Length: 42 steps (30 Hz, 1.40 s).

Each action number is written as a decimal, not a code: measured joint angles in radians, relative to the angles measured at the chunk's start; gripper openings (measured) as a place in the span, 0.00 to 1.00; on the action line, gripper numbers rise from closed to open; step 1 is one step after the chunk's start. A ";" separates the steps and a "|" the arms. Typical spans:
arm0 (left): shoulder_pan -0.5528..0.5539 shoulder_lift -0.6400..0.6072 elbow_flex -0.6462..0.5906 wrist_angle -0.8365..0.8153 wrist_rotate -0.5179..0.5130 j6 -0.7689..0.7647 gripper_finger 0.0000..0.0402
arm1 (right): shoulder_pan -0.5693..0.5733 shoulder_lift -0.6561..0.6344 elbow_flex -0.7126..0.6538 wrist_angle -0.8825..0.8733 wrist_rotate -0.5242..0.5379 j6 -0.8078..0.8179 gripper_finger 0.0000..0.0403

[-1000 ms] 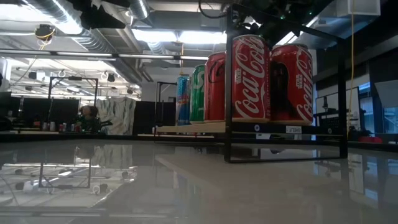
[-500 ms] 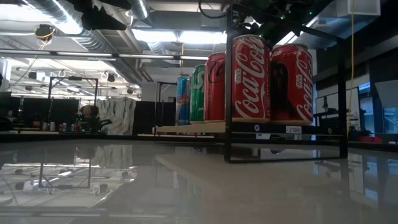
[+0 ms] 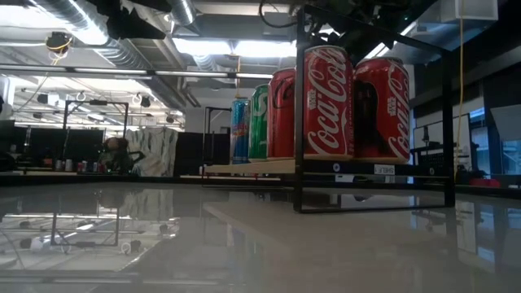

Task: Place canned beverage on shelf
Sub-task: Put the right white-yellow soda can on the shelf

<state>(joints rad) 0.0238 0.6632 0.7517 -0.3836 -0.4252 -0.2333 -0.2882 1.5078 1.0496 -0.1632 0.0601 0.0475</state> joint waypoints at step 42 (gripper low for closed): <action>0.000 0.000 0.000 0.000 0.000 -0.001 0.98 | 0.000 -0.002 0.018 0.002 -0.026 0.001 0.91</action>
<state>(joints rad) 0.0238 0.6632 0.7517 -0.3836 -0.4252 -0.2340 -0.2882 1.5054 1.0679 -0.1613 0.0338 0.0486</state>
